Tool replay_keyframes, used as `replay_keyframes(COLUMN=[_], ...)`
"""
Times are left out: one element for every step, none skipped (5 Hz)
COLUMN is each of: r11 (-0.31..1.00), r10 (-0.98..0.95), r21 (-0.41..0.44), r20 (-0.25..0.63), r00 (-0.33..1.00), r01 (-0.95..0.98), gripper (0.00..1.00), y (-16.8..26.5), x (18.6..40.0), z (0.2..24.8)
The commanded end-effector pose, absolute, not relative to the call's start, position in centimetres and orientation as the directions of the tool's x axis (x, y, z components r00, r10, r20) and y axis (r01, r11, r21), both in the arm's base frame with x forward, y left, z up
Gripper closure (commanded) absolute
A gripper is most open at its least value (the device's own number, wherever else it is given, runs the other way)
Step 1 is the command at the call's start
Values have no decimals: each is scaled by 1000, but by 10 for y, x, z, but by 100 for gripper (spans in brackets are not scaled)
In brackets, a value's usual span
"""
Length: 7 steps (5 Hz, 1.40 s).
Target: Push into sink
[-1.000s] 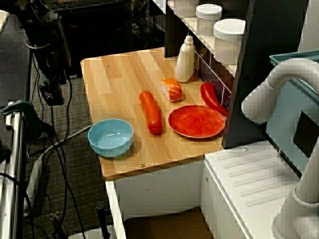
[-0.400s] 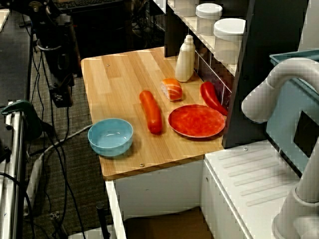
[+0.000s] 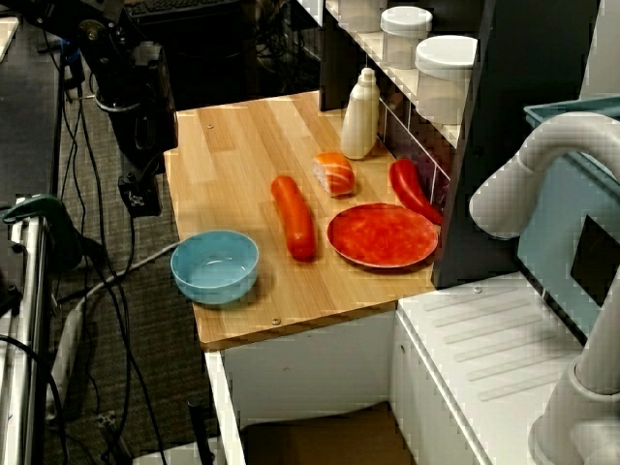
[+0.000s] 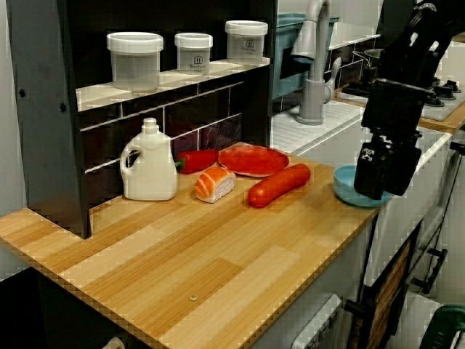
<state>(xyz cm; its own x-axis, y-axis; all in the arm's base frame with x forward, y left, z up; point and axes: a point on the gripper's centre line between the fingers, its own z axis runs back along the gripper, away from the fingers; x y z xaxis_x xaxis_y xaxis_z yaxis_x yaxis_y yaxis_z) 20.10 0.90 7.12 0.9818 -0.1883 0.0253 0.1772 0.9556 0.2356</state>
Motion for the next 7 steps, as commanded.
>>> replay_keyframes(r11=[943, 942, 942, 943, 950, 958, 961], r10=[-220, -224, -221, -217, -207, -191, -199], r21=[266, 269, 274, 271, 252, 228, 208], r20=[54, 62, 64, 60, 60, 61, 63], r00=[974, 973, 973, 974, 977, 980, 978], r01=[198, 200, 195, 194, 186, 173, 182], gripper=[0, 0, 0, 0, 0, 0, 0], y=[10, 10, 10, 5, -5, -17, -34], x=[195, 190, 191, 196, 204, 214, 217], z=[64, 60, 56, 53, 53, 54, 57])
